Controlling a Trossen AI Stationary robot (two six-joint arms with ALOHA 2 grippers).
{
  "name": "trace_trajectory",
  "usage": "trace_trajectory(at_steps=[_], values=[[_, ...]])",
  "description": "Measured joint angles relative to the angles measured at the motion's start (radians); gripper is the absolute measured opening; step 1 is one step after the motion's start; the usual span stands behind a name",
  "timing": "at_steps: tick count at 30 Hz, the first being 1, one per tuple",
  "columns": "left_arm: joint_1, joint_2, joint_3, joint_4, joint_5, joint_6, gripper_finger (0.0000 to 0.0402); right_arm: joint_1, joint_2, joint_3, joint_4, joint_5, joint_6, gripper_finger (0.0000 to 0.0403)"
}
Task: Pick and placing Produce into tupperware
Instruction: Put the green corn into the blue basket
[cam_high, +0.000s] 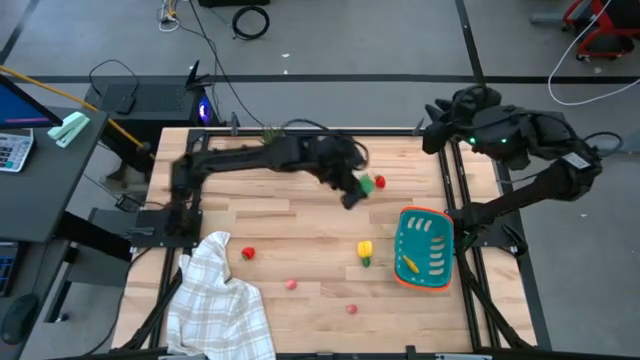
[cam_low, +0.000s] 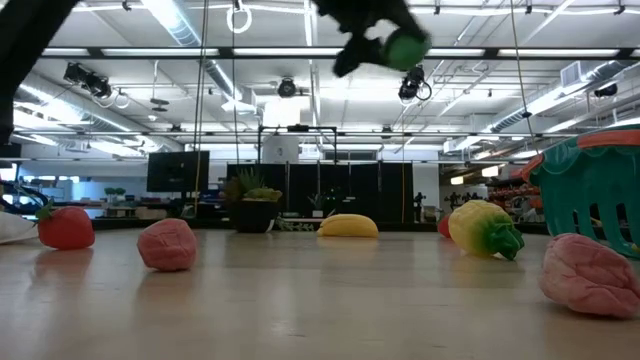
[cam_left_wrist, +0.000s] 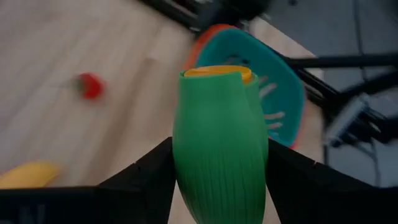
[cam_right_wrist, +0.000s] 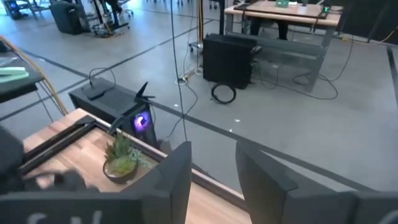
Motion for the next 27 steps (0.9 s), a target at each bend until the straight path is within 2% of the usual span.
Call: trace_trajectory(at_steps=[4,8,12,17,21,23,27], values=[[-0.056,0.138,0.196,0.040,0.064,0.051,0.0223,0.000,0.000,0.000,-0.031,-0.001,0.007,0.0130],[-0.121,0.258,0.347,0.048,0.080,0.121,0.0213,0.000,0.015,-0.001,-0.115,-0.002,0.070,0.0130],[-0.184,0.313,0.298,0.193,0.094,0.098,0.0217,0.000,0.031,-0.001,-0.203,-0.025,0.145,0.0130],[-0.235,0.394,0.293,0.364,0.079,0.075,0.0229,0.000,0.040,-0.002,-0.239,-0.045,0.149,0.0129],[-0.250,0.456,0.293,0.680,0.011,0.075,0.0213,0.000,0.041,-0.002,-0.247,-0.049,0.108,0.0130],[-0.251,0.489,0.295,0.779,0.000,0.073,0.0213,0.000,0.040,-0.002,-0.259,-0.066,0.105,0.0130],[-0.251,0.554,0.294,0.749,-0.041,0.012,0.0222,0.000,0.036,-0.002,-0.265,-0.101,0.103,0.0130]])
